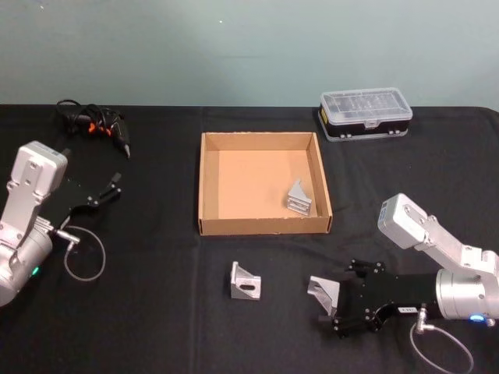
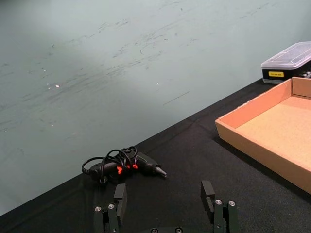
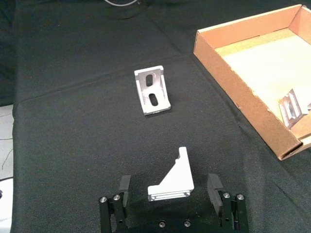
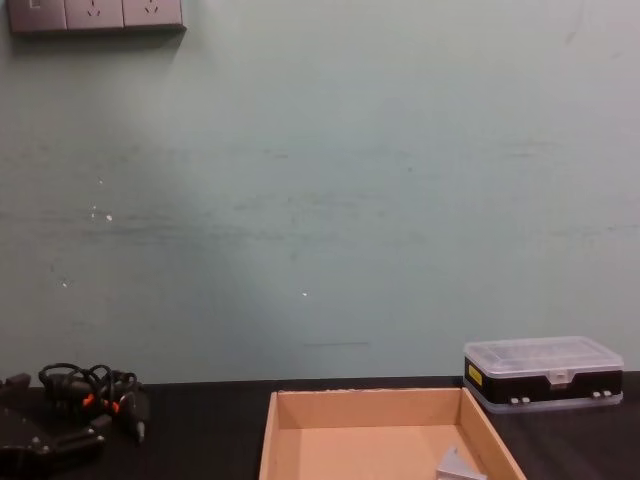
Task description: Use one hand to pick up the angle iron from the table and place it into the box.
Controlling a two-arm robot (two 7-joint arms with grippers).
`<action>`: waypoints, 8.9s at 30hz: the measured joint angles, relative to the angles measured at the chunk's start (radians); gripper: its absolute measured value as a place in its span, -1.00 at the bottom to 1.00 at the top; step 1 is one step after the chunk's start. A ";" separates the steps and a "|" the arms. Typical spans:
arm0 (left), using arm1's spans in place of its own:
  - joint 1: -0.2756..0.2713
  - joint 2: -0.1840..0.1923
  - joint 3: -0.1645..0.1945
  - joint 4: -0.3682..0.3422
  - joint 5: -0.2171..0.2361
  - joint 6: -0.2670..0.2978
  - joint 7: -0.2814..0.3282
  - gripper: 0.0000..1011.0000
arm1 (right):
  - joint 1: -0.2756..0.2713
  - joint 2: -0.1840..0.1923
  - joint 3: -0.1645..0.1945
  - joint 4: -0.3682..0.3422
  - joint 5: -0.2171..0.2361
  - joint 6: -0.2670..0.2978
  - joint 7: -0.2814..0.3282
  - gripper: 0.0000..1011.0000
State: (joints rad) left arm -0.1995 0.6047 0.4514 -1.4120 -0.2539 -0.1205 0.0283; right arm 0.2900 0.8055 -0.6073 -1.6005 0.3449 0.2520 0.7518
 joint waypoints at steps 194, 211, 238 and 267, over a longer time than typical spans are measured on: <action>0.000 0.000 0.000 0.000 0.000 0.000 0.000 0.98 | 0.208 -0.262 -0.159 0.192 -0.071 -0.050 0.031 0.98; 0.000 0.000 0.000 0.000 0.000 0.000 0.000 0.98 | 0.244 -0.315 -0.196 0.256 -0.091 -0.056 0.036 0.98; 0.000 0.000 0.000 0.000 0.000 0.000 0.000 0.98 | 0.268 -0.347 -0.211 0.297 -0.105 -0.053 0.040 0.77; 0.000 0.000 0.000 0.000 0.000 0.000 0.000 0.98 | 0.213 -0.324 -0.149 0.219 -0.085 -0.072 -0.027 -0.09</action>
State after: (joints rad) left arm -0.1995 0.6047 0.4514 -1.4120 -0.2539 -0.1205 0.0283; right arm 0.5027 0.4813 -0.7558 -1.3814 0.2595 0.1799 0.7249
